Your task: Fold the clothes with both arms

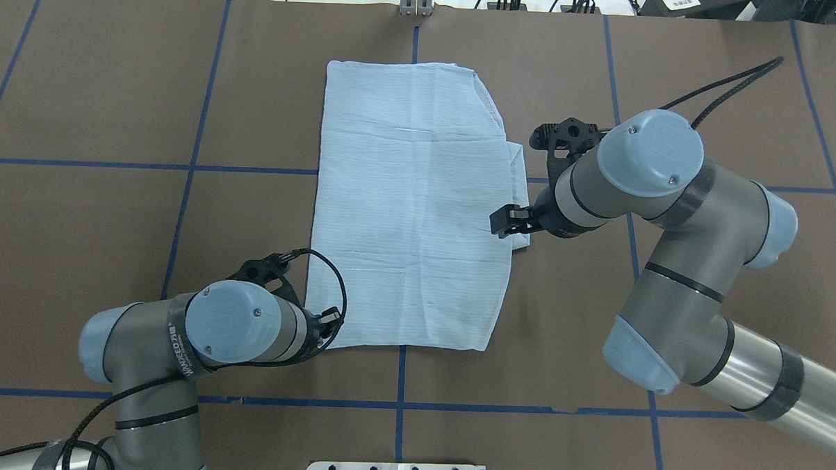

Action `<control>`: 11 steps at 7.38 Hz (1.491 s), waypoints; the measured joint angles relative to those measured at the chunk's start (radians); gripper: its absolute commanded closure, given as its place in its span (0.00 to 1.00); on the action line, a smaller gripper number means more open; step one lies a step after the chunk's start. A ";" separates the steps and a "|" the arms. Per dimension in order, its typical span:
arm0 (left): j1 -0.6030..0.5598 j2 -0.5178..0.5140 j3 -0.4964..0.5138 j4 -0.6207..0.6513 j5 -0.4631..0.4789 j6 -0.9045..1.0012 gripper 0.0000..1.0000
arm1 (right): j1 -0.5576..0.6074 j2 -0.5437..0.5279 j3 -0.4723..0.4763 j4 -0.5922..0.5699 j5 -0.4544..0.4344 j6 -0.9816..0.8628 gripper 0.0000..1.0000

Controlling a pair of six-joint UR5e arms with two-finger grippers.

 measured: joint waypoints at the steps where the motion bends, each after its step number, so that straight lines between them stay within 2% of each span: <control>1: -0.001 -0.001 -0.006 0.000 0.000 0.000 1.00 | -0.005 0.000 0.001 0.000 0.001 0.012 0.00; 3: -0.004 -0.001 -0.015 0.000 0.000 0.000 1.00 | -0.052 0.006 0.001 -0.001 -0.021 0.133 0.00; 6: -0.016 -0.005 -0.025 0.001 0.000 0.001 1.00 | -0.177 0.019 0.000 -0.021 -0.092 0.492 0.00; 9: -0.022 -0.006 -0.027 0.002 0.000 0.002 1.00 | -0.262 0.073 -0.002 -0.136 -0.115 0.804 0.00; 11: -0.023 -0.006 -0.027 0.002 0.000 0.002 1.00 | -0.303 0.085 -0.014 -0.154 -0.161 0.901 0.00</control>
